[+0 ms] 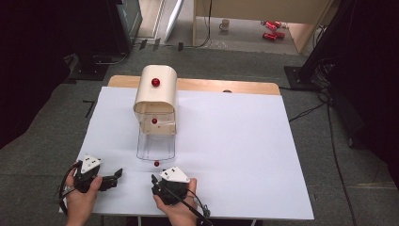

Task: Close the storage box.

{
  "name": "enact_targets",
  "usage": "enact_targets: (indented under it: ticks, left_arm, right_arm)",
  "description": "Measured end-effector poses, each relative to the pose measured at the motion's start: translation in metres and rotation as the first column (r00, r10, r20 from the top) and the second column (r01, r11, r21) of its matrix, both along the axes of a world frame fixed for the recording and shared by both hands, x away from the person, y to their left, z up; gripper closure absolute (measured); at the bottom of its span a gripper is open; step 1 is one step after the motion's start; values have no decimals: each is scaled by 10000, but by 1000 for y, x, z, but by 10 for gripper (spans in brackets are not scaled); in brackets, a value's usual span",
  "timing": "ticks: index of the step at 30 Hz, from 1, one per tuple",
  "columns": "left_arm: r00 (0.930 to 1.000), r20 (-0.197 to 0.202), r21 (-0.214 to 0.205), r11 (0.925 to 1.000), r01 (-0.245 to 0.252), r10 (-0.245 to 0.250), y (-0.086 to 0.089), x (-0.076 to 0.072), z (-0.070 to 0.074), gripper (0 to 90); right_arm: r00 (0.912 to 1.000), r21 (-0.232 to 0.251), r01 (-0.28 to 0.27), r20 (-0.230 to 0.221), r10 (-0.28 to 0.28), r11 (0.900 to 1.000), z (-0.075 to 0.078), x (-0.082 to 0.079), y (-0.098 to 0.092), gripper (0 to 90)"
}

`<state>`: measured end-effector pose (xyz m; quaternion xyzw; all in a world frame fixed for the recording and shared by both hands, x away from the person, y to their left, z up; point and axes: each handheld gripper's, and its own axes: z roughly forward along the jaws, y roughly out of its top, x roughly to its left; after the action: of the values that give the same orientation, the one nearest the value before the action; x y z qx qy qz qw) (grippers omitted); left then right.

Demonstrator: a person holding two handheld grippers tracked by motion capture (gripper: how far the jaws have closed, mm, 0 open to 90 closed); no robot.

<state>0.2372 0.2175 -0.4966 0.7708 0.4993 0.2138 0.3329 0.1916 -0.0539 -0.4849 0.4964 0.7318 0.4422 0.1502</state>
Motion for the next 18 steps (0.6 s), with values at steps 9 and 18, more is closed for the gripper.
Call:
enact_targets:
  ticks: [9,18]
  left_arm:
    - [10000,12,21,10000,-13,13,0,0,0,70]
    - [10000,6,-21,10000,25,-25,0,0,0,70]
  right_arm:
    - [9997,29,45,-247,-44,10000,-8,8,6,612]
    - [9990,200,434,-155,-431,9989,-10,19,8,657]
